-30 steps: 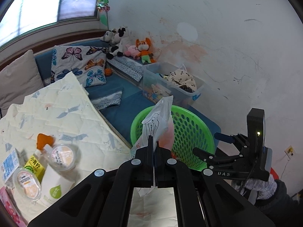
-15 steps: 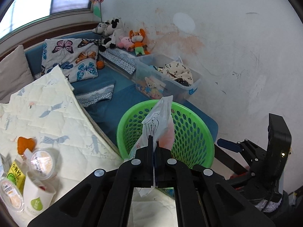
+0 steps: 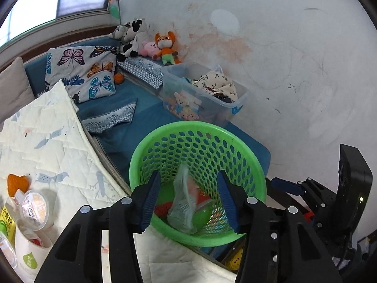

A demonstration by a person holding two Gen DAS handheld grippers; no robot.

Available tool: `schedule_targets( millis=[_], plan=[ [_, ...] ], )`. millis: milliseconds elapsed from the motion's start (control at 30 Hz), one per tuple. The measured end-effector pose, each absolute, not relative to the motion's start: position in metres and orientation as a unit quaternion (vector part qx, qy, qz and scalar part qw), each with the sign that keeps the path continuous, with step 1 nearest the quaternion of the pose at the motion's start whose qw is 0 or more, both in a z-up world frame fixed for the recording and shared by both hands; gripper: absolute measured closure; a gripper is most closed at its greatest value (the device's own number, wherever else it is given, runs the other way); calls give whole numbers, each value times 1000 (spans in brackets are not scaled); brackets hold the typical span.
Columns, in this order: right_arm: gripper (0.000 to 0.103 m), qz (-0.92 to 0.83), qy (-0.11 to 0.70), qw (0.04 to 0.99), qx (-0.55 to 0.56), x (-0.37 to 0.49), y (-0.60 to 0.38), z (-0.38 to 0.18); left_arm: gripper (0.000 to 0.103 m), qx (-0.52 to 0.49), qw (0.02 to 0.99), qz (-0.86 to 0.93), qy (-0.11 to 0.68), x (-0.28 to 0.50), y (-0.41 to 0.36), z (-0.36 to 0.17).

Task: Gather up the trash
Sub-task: 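Move both tools back over the table toward the remaining cups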

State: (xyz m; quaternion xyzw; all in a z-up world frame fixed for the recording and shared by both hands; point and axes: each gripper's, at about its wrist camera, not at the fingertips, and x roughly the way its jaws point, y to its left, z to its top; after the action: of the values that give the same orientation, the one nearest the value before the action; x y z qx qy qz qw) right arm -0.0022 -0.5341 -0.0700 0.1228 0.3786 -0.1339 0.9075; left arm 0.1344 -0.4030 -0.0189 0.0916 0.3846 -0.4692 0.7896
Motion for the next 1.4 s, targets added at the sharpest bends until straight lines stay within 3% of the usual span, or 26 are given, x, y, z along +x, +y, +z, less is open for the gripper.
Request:
schedule_targets(
  millis=[567,1033,1400],
  plan=[
    [9,-79,357,926,98,-2,-467,-41,36,70,852,-378,356,124,-267,13],
    [7,-9,356,933,61,30,-388,-26,35,-3,895,-238,378,165,-115,3],
    [7,62,372,926,17,77,-320,-33,35,-30,905,-187,382,173,-56,-4]
  ],
)
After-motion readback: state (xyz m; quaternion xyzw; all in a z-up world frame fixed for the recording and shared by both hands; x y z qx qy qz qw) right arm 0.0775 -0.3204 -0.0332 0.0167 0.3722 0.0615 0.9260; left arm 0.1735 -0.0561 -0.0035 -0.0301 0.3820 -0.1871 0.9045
